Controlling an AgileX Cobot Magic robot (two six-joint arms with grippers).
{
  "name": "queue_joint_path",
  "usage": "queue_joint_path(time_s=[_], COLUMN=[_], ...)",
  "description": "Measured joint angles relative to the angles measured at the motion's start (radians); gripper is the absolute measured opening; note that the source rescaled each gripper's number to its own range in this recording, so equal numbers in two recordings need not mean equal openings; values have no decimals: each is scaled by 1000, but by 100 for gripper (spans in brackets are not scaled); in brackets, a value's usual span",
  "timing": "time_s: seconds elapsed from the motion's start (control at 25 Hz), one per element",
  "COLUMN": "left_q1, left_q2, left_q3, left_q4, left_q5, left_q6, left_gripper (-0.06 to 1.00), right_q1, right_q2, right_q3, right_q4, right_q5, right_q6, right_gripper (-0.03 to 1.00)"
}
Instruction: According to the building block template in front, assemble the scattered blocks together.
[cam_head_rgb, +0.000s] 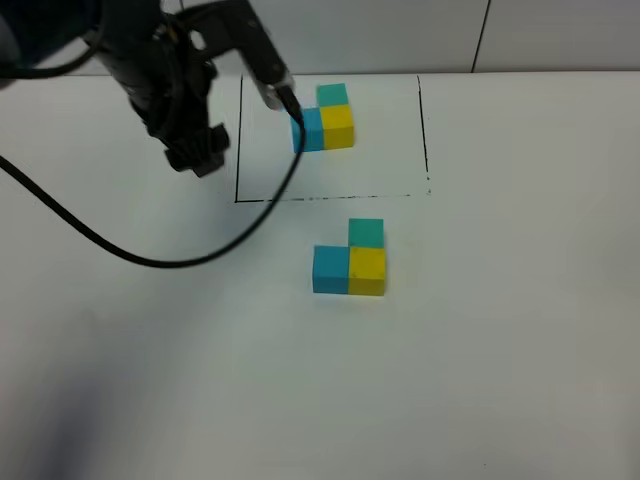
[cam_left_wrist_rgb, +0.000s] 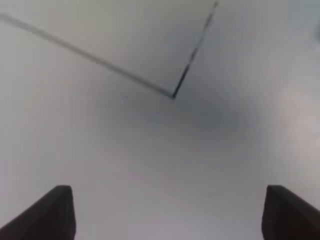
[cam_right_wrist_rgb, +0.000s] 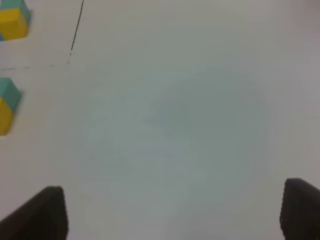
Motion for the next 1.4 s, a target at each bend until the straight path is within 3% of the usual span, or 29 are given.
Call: queue_joint_path(time_s=[0.24, 0.52, 0.68, 0.92, 1.4], left_q1=[177, 329, 342, 342, 342], left_q2=[-134, -366, -544, -867, -1557], left_q3=[28, 207, 341, 535, 932], left_q4=[-25, -30, -30, -34, -42], left_q5=[38, 9, -30, 20, 60], left_q6=[-83, -209, -279, -406, -495], left_gripper=[77, 77, 77, 77, 77], right_q1=[0, 0, 0, 0, 0], right_q2=[0, 0, 0, 0, 0], right_q3=[0, 0, 0, 0, 0], right_q4=[0, 0, 0, 0, 0], right_q5=[0, 0, 0, 0, 0], right_q6=[0, -1, -1, 0, -1], right_gripper=[73, 73, 73, 73, 73])
